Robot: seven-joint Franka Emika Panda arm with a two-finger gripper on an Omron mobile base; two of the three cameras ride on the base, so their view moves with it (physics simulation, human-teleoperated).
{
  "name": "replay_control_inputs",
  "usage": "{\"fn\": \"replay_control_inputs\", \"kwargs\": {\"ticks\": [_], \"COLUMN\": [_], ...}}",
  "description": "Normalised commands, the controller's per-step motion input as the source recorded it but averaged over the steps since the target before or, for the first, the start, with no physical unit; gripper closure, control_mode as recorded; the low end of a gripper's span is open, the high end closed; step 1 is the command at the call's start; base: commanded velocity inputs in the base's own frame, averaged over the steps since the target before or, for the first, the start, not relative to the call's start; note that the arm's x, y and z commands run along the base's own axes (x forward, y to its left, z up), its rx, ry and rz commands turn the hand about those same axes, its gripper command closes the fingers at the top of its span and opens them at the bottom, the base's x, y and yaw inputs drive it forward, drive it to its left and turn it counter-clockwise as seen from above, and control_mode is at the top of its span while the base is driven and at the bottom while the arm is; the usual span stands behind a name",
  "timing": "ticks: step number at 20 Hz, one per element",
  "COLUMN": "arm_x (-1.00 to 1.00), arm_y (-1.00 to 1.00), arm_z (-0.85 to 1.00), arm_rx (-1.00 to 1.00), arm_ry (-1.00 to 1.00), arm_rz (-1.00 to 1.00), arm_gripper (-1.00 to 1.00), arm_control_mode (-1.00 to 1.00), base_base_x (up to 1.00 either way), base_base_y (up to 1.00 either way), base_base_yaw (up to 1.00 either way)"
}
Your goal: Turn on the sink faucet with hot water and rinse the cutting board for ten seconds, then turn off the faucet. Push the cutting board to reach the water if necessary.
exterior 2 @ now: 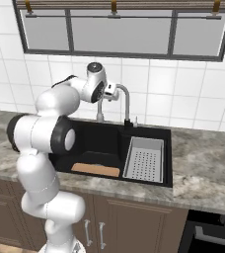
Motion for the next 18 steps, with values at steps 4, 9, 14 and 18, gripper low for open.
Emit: {"fn": "replay_control_inputs", "kwargs": {"ticks": [4, 9, 14, 18], "arm_x": [-0.32, -0.48, -0.57, -0.41], "arm_y": [-0.17, -0.31, -0.75, -0.91], "arm_z": [0.21, 0.19, 0.01, -0.01], "arm_rx": [0.0, 0.0, 0.01, 0.01], "arm_ry": [-0.01, -0.03, -0.07, -0.12], "arm_rz": [0.02, 0.03, 0.1, 0.16], "arm_gripper": [-1.0, -1.0, -1.0, -1.0], "arm_control_mode": [-1.0, -1.0, -1.0, -1.0], "base_base_x": [0.0, 0.0, 0.0, 0.0], "base_base_y": [0.0, 0.0, 0.0, 0.0], "base_base_yaw": [0.0, 0.0, 0.0, 0.0]}}
